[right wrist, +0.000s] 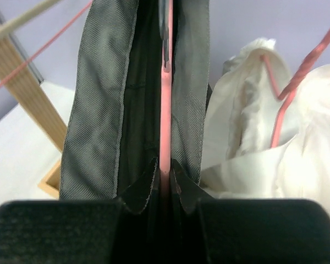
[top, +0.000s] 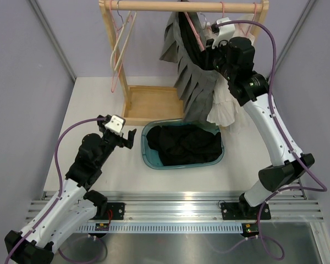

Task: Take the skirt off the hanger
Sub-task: Pick up the hanger from the clothesline.

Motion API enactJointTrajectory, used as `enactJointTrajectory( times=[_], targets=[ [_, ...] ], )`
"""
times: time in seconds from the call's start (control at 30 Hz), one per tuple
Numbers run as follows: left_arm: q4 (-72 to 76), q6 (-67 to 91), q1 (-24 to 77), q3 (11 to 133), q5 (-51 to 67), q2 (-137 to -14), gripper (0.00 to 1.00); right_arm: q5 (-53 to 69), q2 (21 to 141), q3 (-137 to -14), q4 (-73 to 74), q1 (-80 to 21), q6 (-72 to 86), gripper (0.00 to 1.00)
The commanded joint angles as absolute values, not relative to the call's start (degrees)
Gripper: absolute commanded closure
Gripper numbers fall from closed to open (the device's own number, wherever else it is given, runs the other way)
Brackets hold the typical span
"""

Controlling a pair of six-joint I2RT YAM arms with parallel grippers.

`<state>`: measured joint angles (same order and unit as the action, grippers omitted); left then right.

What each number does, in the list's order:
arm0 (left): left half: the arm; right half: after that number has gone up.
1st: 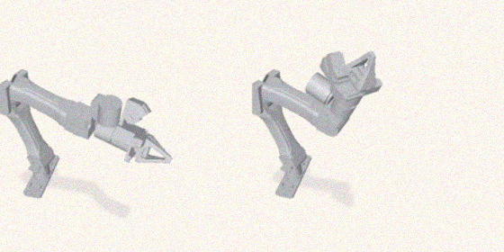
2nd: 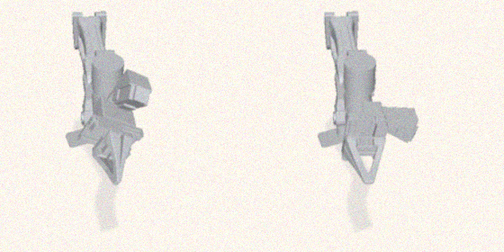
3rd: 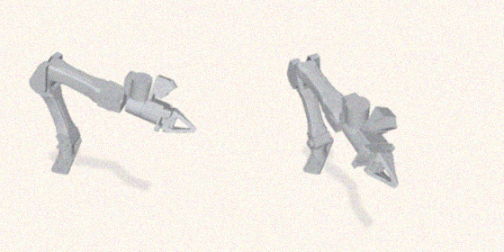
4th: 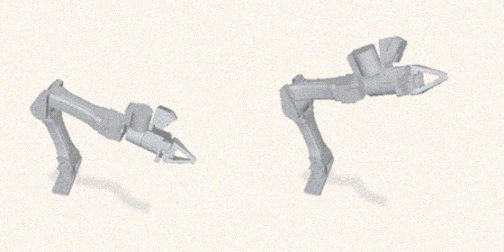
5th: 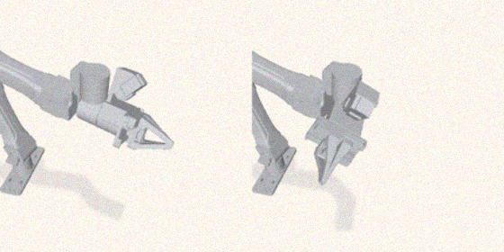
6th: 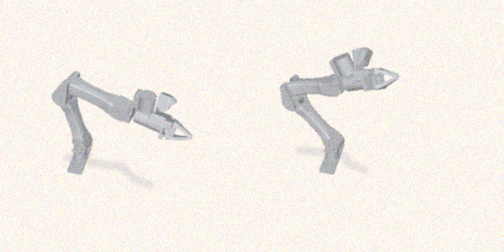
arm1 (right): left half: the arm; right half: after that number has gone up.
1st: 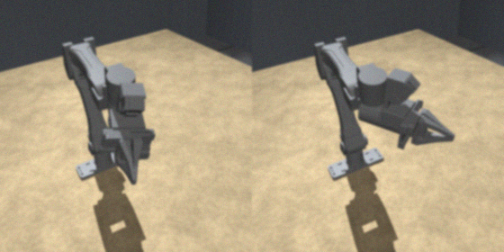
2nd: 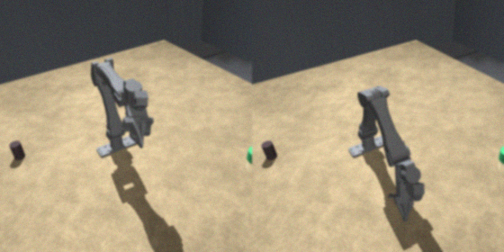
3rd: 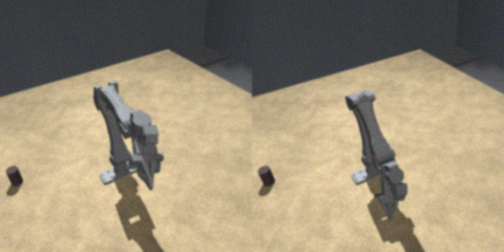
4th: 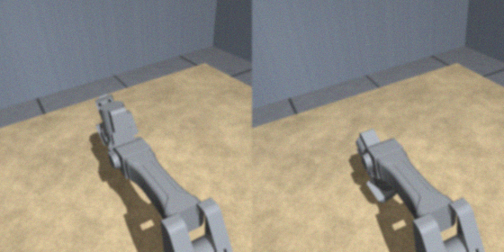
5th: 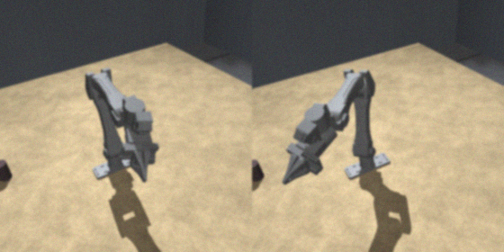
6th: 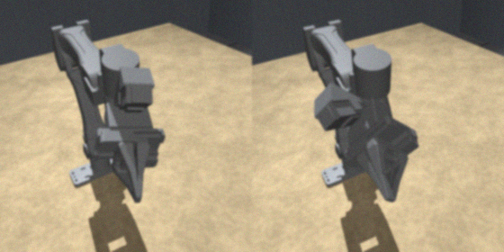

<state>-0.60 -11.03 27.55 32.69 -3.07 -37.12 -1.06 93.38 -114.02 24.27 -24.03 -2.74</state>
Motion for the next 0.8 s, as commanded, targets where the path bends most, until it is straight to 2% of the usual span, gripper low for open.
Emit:
enactJointTrajectory(
  times=[0.0, 0.13, 0.33, 0.53, 0.77],
  targets=[
    [1.32, -11.51, 27.95, 35.6, -1.67, -36.83, 0.01, 3.51, 88.78, -109.79, 17.14, -24.96, -8.6, 1.0],
    [1.49, -11.08, 27.95, 35.6, -1.5, -36.91, 0.01, 5.88, 85.96, -104.07, 18.53, -25.66, -12.04, 1.0],
    [2.99, -6.16, 27.95, 36.47, 1.21, -36.39, 0.01, 16.08, 82.45, -97.93, 25.12, -26.1, -16.08, 1.0],
    [2.47, 8.5, 27.86, 41.3, 9.92, -40.33, 0.01, 23.02, 76.03, -90.63, 32.06, -30.05, -23.8, 1.0],
    [0.0, 24.6, 27.86, 49.65, 8.8, -45.0, 0.01, 25.49, 73.3, -86.31, 38.4, -33.92, -27.16, 1.0]
  ],
)
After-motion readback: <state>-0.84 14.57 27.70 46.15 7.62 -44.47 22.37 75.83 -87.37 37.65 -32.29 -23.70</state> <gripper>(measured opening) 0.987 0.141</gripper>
